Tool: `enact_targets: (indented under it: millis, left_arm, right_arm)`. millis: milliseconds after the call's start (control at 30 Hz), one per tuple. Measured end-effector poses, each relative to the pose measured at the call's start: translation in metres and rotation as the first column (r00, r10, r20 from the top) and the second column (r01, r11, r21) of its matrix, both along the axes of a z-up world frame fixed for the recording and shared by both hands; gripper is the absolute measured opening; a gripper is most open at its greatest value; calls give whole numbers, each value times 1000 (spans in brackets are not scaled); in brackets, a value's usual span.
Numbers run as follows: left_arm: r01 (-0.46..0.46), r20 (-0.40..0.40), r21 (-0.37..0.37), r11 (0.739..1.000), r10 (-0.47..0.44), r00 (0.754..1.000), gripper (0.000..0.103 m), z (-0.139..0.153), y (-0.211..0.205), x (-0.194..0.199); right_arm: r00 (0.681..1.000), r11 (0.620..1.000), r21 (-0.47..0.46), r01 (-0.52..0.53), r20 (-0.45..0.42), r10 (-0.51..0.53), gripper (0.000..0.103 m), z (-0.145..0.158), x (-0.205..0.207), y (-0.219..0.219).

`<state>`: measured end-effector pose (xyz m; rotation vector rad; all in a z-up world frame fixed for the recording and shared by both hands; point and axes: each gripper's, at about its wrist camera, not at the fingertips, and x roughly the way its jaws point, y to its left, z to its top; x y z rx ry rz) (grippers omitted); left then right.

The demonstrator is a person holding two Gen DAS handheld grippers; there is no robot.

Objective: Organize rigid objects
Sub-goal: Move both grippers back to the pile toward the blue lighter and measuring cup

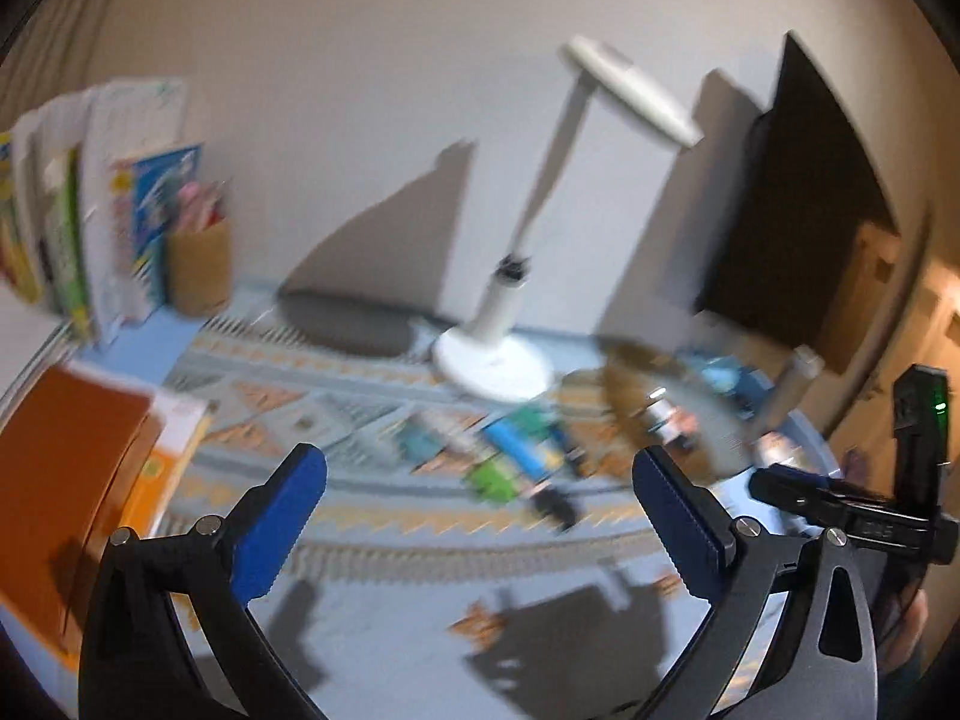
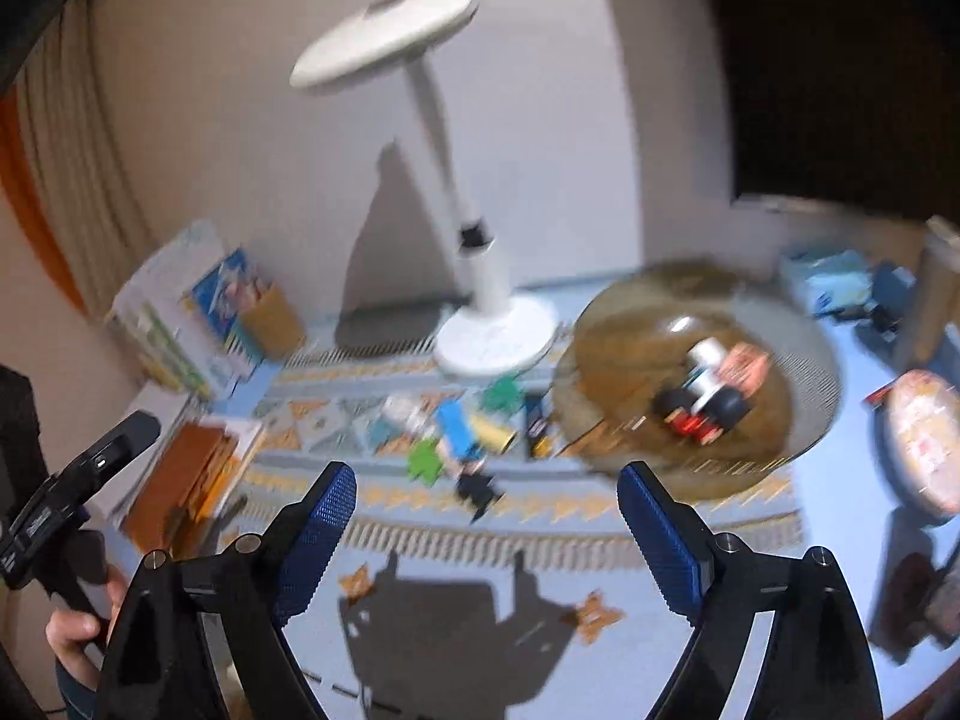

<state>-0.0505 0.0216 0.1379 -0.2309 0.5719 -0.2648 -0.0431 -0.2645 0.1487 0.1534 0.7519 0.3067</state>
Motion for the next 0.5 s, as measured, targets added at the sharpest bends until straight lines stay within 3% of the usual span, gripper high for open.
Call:
enact_targets:
  millis: [100, 233, 400, 500]
  left_arm:
    - [-51, -57, 35, 998, 53, 997, 102, -50, 9, 3]
    - [-67, -127, 77, 995, 76, 989, 102, -92, 12, 19]
    - [-78, -179, 69, 995, 89, 980, 102, -107, 17, 27]
    - [-88, -183, 68, 994, 99, 978, 102, -110, 18, 26]
  right_arm:
    - [999, 999, -27, -27, -27, 26, 88, -46, 5, 16]
    - [994, 996, -69, -51, -99, 44, 88, -99, 16, 23]
    - [988, 992, -108, -58, -152, 41, 88, -135, 23, 24]
    - [990, 992, -109, -70, -129, 55, 88, -131, 22, 27]
